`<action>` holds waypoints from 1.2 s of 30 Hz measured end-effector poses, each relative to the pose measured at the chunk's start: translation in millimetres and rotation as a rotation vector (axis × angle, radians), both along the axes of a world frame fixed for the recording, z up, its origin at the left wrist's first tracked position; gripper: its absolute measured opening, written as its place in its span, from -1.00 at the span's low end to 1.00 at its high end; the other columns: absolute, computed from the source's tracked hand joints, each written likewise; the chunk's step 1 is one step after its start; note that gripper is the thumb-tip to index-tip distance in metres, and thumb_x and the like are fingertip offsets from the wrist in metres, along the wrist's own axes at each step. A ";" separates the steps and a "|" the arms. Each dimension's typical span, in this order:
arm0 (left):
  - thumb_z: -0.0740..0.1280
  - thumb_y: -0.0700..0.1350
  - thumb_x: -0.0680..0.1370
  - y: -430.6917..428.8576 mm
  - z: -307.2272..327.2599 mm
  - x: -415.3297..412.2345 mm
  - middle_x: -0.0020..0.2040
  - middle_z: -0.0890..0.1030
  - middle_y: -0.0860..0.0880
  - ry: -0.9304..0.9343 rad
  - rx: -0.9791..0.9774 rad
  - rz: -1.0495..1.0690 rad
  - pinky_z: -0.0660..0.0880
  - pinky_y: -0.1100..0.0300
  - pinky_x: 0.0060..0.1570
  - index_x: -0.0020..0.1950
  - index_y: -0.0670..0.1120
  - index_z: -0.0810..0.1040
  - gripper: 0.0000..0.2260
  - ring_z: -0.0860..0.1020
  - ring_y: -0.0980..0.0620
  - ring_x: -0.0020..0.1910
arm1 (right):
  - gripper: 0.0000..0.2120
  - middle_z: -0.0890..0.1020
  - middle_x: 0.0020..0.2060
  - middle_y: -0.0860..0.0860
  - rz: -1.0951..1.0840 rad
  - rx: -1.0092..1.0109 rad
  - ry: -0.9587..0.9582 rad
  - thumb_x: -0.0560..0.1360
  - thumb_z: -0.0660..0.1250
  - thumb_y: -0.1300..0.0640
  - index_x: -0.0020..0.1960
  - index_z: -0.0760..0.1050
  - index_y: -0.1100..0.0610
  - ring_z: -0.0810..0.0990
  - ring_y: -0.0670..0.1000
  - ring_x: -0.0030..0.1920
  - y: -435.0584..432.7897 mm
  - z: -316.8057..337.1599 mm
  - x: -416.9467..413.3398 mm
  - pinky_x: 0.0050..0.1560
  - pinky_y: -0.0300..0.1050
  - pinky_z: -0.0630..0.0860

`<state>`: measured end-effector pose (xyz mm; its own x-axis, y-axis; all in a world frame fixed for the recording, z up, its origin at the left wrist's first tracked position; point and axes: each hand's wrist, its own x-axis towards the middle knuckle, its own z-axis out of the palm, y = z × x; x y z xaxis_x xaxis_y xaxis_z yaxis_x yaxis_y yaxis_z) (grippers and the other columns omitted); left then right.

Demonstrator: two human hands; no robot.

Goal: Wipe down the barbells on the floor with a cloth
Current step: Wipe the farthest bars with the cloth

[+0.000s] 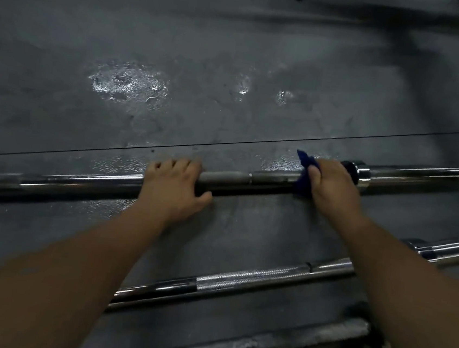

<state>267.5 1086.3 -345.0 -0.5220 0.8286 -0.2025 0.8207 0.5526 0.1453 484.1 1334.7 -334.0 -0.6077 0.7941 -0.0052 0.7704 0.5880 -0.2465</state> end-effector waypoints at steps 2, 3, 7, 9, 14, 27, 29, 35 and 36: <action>0.13 0.37 0.46 6.8 2.3 -8.7 0.39 0.42 -0.02 -0.025 -0.025 0.006 0.25 -0.06 0.31 0.41 0.08 0.31 -0.40 0.38 -0.10 0.35 | -0.67 0.58 0.06 0.21 -0.081 -0.055 0.047 0.63 0.07 0.01 0.09 0.51 0.20 0.45 0.20 0.21 -0.6 -1.6 -11.7 0.23 0.06 0.34; 0.16 0.36 0.47 9.0 3.5 -8.6 0.40 0.42 -0.03 -0.022 -0.041 0.007 0.26 -0.05 0.31 0.43 0.07 0.30 -0.39 0.38 -0.10 0.35 | -0.65 0.58 0.11 0.24 -0.107 -0.071 0.051 0.63 0.07 0.01 0.13 0.51 0.21 0.41 0.23 0.29 -7.0 -1.6 -18.0 0.30 0.09 0.31; 0.18 0.33 0.46 4.3 15.3 6.8 0.34 0.46 -0.07 -0.016 -0.090 0.011 0.25 -0.01 0.31 0.42 0.04 0.31 -0.38 0.42 -0.12 0.30 | -0.56 0.58 0.17 0.16 0.072 -0.071 0.052 0.59 0.03 -0.06 0.25 0.54 0.12 0.45 0.24 0.26 -83.0 4.5 -55.7 0.28 0.11 0.32; 0.11 0.31 0.41 -9.6 23.6 16.7 0.30 0.49 -0.06 -0.051 -0.069 0.006 0.27 0.00 0.29 0.39 0.04 0.34 -0.38 0.45 -0.12 0.26 | -0.57 0.54 0.32 0.04 0.234 -0.091 0.019 0.59 0.05 -0.06 0.32 0.51 0.05 0.39 0.17 0.39 -122.1 2.3 -65.4 0.41 0.12 0.25; 0.14 0.16 0.42 -51.0 31.5 20.7 0.18 0.57 -0.01 -0.185 0.082 -0.049 0.41 0.05 0.15 0.31 0.02 0.47 -0.49 0.50 -0.08 0.14 | -0.65 0.64 0.13 0.10 0.201 0.028 0.029 0.57 0.12 0.00 0.16 0.59 0.11 0.58 0.15 0.13 -99.5 0.7 -6.6 0.24 -0.02 0.38; -0.01 0.19 0.55 -126.5 23.6 40.0 0.32 0.52 -0.05 -0.207 0.074 -0.119 0.28 -0.02 0.36 0.46 -0.05 0.35 -0.44 0.46 -0.08 0.27 | -0.65 0.66 -0.09 -0.04 0.059 -0.015 -0.114 0.60 0.02 -0.14 0.08 0.54 -0.04 0.59 0.05 0.00 -185.1 -1.4 -19.9 0.30 0.13 0.33; 0.02 0.17 0.56 -129.1 22.1 50.0 0.32 0.52 -0.08 -0.197 0.075 -0.115 0.28 -0.04 0.37 0.44 -0.10 0.37 -0.45 0.46 -0.10 0.27 | -0.70 0.65 -0.02 -0.05 -0.067 -0.066 -0.062 0.61 0.06 -0.09 0.10 0.54 -0.03 0.56 0.04 0.11 -205.1 1.3 -28.6 0.42 0.19 0.20; 0.02 0.06 0.55 -136.3 28.8 56.9 0.23 0.52 -0.09 -0.291 0.122 -0.059 0.28 0.01 0.35 0.37 -0.12 0.37 -0.53 0.46 -0.11 0.24 | -0.69 0.56 0.23 -0.11 0.201 -0.243 0.002 0.65 0.04 -0.02 0.27 0.48 -0.06 0.39 -0.06 0.38 -277.4 16.4 -73.8 0.49 0.11 -0.08; 0.02 0.05 0.54 -138.1 30.9 56.0 0.31 0.49 -0.10 -0.345 0.116 -0.042 0.24 0.03 0.40 0.49 -0.13 0.26 -0.46 0.42 -0.10 0.30 | -0.72 0.56 0.24 -0.12 0.228 -0.240 -0.006 0.65 0.09 0.00 0.28 0.47 -0.08 0.40 -0.06 0.37 -275.6 18.6 -70.4 0.50 0.12 -0.07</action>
<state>323.6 948.2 -314.1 -0.4046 0.8755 -0.2642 0.7342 0.4832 0.4769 413.7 1059.1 -315.4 -0.7688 0.6136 -0.1799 0.6278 0.6709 -0.3948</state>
